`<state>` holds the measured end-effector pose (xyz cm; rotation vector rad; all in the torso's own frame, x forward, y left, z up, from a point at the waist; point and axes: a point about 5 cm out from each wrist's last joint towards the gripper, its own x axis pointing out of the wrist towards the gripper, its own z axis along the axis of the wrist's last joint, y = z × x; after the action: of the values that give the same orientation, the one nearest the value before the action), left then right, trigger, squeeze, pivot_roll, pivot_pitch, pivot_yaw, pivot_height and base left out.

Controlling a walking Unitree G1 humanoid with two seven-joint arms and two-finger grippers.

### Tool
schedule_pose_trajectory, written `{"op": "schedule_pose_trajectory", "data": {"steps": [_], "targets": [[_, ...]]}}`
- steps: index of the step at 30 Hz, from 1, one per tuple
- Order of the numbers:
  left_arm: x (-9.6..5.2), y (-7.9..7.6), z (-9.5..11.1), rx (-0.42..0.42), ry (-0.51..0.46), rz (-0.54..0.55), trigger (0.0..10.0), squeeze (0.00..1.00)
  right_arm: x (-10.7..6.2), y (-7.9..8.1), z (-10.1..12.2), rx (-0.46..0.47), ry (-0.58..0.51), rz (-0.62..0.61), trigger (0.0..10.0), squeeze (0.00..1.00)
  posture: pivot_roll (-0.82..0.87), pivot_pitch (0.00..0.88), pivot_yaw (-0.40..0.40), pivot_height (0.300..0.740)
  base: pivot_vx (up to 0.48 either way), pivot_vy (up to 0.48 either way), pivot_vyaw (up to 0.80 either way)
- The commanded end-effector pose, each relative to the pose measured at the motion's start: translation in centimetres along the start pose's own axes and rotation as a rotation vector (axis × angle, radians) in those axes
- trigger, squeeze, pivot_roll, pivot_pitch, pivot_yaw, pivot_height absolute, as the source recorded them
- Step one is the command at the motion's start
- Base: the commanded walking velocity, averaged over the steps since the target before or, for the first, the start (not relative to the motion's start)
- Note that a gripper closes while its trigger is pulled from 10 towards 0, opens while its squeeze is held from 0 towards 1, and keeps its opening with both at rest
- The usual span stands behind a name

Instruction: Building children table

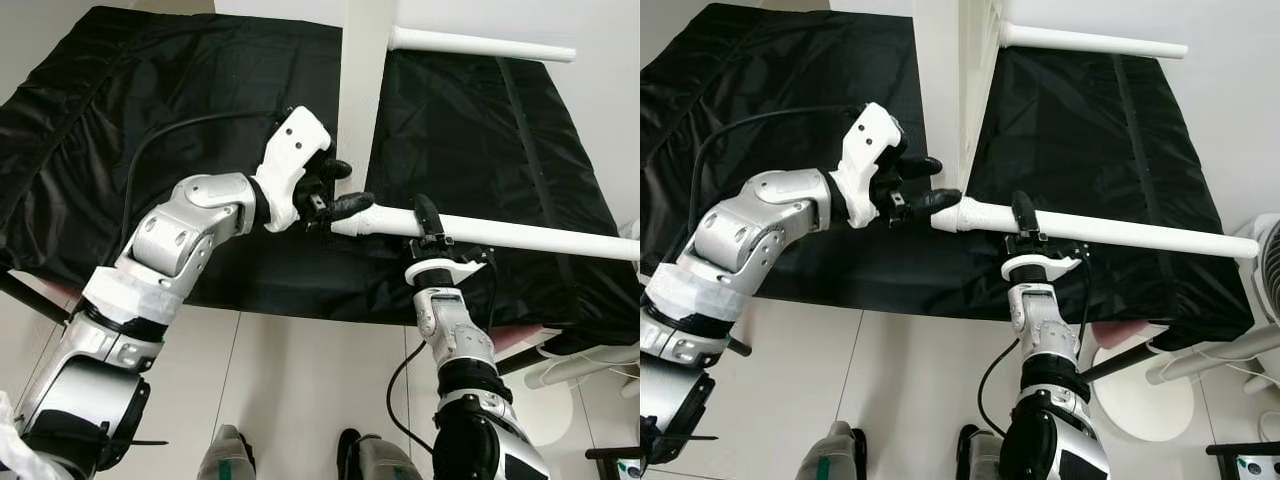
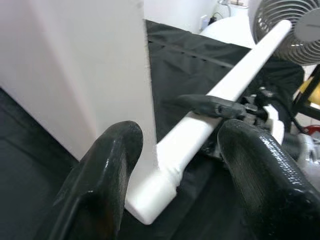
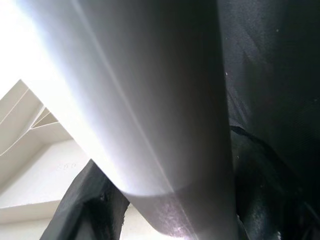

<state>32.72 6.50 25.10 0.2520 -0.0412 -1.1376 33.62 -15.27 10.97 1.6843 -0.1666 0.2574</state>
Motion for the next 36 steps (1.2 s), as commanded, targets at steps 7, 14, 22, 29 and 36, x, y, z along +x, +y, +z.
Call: {"op": "schedule_pose_trajectory", "data": {"steps": [7,14,22,29,36], "targets": [[0.6,-0.8,-0.2,0.029,0.003,-0.282,10.0,0.0,-1.2,-0.8,-1.9,0.041,-0.006,0.012,10.0,1.0,0.13,0.163,-0.022,0.74,0.0,0.0,0.0],[1.0,-0.2,-0.6,0.038,0.013,-0.278,10.0,0.0,-1.8,-0.6,-1.3,0.013,-0.042,0.027,10.0,0.0,0.12,0.165,-0.019,0.74,0.0,0.0,0.0],[1.1,0.0,-0.6,0.035,0.008,-0.286,10.0,0.0,-2.4,0.1,0.2,-0.059,-0.1,0.056,10.0,0.0,0.11,0.169,-0.013,0.74,0.0,0.0,0.0],[1.2,0.2,-0.7,0.036,0.008,-0.3,10.0,0.0,-3.1,1.4,3.1,-0.139,-0.215,0.106,10.0,0.0,0.11,0.169,-0.008,0.74,0.0,0.0,0.0],[1.4,0.3,-0.8,0.029,0.004,-0.298,10.0,0.0,-4.1,2.6,3.9,-0.206,-0.264,0.133,10.0,0.0,0.11,0.173,-0.001,0.74,0.0,0.0,0.0]]}}
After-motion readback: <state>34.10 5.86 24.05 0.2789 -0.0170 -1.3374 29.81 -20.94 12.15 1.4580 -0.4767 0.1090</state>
